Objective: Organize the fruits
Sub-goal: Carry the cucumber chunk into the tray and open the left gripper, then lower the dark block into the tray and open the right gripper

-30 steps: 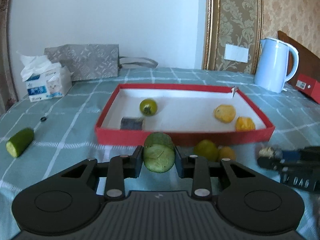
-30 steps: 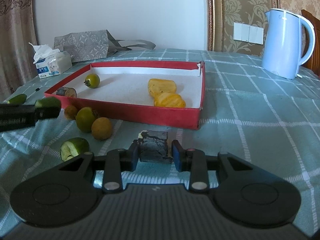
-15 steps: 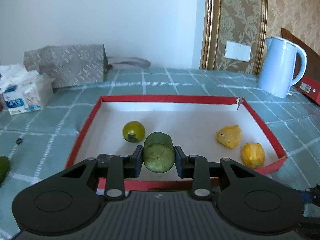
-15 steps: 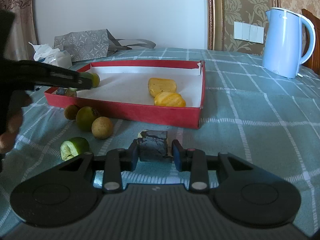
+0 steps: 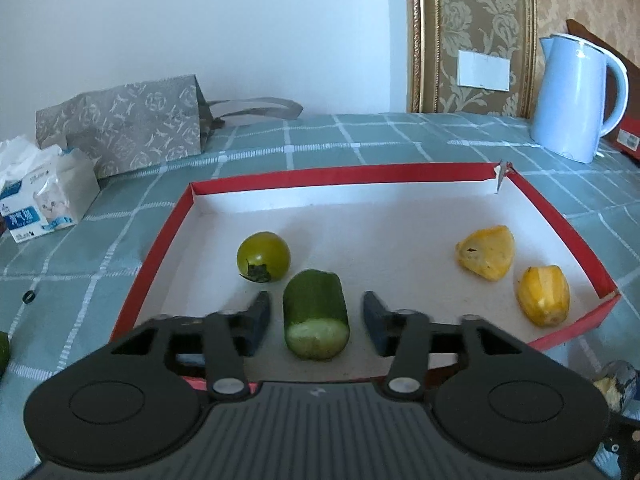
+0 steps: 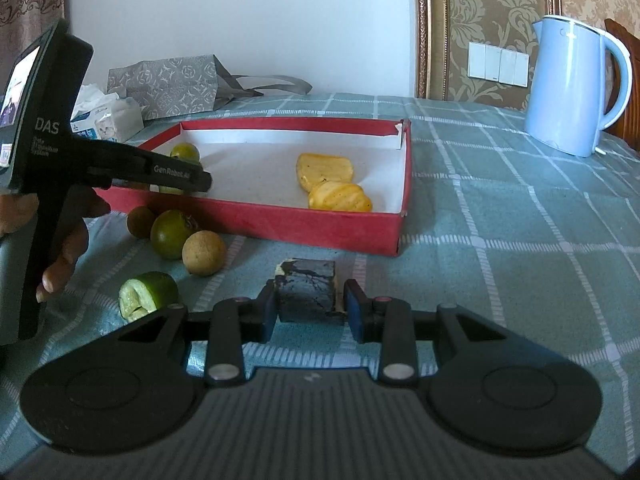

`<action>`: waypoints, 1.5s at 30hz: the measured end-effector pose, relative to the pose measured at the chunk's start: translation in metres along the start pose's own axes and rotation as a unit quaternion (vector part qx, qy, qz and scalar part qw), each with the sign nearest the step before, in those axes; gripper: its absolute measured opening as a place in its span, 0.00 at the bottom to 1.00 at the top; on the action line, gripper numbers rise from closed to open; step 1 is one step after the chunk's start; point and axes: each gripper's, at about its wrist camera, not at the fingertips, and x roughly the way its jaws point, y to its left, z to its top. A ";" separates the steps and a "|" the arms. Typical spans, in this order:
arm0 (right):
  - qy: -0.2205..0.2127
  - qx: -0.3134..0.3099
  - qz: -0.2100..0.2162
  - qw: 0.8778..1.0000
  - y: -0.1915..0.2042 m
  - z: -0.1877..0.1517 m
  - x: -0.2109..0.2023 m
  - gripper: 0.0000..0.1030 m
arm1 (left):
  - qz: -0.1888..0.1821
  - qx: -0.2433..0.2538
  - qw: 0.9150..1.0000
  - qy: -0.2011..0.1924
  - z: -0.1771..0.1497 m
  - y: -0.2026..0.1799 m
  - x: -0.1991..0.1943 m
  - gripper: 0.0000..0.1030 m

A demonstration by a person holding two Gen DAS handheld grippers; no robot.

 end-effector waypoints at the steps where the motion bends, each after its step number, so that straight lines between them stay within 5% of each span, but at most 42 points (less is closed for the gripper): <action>1: 0.000 0.001 0.000 1.000 0.000 0.000 0.000 0.32 | 0.008 0.003 1.000 -0.009 -0.001 -0.001 -0.003 0.62; 4: 0.000 0.001 0.001 1.000 0.000 0.000 0.000 0.32 | 0.032 0.007 0.999 -0.043 -0.004 -0.001 -0.018 0.76; 13: -0.002 0.009 0.006 1.000 -0.002 0.000 0.000 0.32 | 0.088 -0.059 0.990 -0.090 -0.015 0.026 -0.057 0.82; 28: -0.010 0.022 -0.007 1.000 -0.007 0.000 -0.002 0.32 | 0.095 -0.119 0.987 -0.053 -0.048 0.063 -0.078 0.83; 45: -0.074 0.000 -0.014 0.997 -0.005 0.030 -0.020 0.31 | 0.091 -0.089 0.992 0.001 -0.062 0.059 -0.070 0.83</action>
